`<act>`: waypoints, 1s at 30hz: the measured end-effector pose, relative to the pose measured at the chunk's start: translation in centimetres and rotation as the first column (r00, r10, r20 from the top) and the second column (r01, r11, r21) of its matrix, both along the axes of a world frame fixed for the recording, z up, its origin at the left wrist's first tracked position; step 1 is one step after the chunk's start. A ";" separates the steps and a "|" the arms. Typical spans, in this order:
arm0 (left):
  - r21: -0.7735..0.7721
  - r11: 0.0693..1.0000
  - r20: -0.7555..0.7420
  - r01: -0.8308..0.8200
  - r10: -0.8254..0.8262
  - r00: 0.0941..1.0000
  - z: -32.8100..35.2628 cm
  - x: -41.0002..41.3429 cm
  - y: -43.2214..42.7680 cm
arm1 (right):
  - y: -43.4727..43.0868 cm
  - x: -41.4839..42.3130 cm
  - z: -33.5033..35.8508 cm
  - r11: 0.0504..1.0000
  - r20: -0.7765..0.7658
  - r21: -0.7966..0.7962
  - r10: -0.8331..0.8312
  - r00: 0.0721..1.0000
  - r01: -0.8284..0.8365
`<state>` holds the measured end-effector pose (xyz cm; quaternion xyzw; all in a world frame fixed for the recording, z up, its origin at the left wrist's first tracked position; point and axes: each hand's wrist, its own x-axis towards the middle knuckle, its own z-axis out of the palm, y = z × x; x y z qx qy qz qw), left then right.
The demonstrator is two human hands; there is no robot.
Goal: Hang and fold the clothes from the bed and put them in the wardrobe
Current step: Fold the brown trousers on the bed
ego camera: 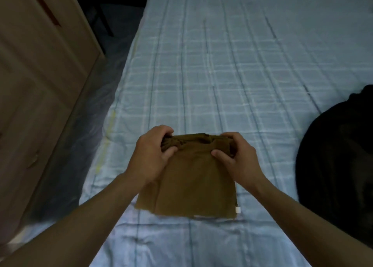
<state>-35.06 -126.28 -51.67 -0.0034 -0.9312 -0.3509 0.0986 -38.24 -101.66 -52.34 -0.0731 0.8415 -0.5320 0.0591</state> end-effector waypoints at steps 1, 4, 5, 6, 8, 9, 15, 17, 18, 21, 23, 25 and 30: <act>0.013 1.000 0.053 -0.009 0.008 0.999 -1.1 -1.4 -0.2 | 0.1 -1.3 -1.0 0.999 0.006 0.043 -0.022 1.000 0.022; -0.002 0.997 0.168 -0.076 0.075 0.983 -4.5 -4.0 -0.7 | 0.6 -4.2 -3.6 0.971 -0.024 0.215 -0.101 0.995 0.104; -0.047 0.993 0.176 -0.108 0.115 0.978 -5.4 -4.3 -0.9 | 0.8 -4.7 -4.0 0.957 -0.038 0.255 -0.132 0.991 0.137; -0.121 0.983 0.155 -0.139 0.157 0.975 -5.9 -4.3 -1.1 | 0.7 -4.8 -4.1 0.946 -0.075 0.284 -0.140 0.987 0.156; -0.261 0.949 0.014 -0.178 0.188 0.982 -6.3 -3.4 -1.4 | 0.2 -4.4 -3.5 0.942 -0.231 0.309 -0.058 0.971 0.130; -0.293 0.941 -0.070 -0.170 0.156 0.985 -6.1 -2.6 -1.1 | -0.4 -4.0 -3.1 0.941 -0.309 0.327 0.023 0.951 0.084; -0.514 0.844 0.145 0.156 -0.094 0.985 -8.4 0.5 1.2 | -4.4 -1.3 -6.2 0.685 -0.194 0.667 0.540 0.819 -0.294; -0.523 0.832 0.263 0.186 -0.050 0.964 -10.2 -0.2 -0.3 | -3.6 -1.7 -8.6 0.575 -0.107 0.745 0.603 0.791 -0.338; -0.514 0.836 0.299 0.193 -0.036 0.954 -10.9 -0.6 -1.0 | -3.1 -2.0 -9.5 0.540 -0.074 0.766 0.614 0.786 -0.350; -0.508 0.832 0.355 0.223 -0.033 0.934 -12.2 -1.2 -1.9 | -2.5 -2.7 -10.6 0.512 -0.033 0.786 0.595 0.803 -0.347; -0.523 0.822 0.363 0.227 -0.026 0.931 -12.3 -1.4 -1.7 | -2.8 -2.7 -10.6 0.524 -0.037 0.780 0.585 0.810 -0.342; -0.524 0.822 0.369 0.224 -0.018 0.929 -12.1 -1.5 -1.7 | -2.9 -2.8 -10.5 0.533 -0.028 0.768 0.582 0.813 -0.355; -0.469 0.852 0.387 0.232 -0.038 0.921 -11.5 -1.6 -1.8 | -2.7 -3.0 -10.0 0.558 -0.017 0.734 0.586 0.810 -0.388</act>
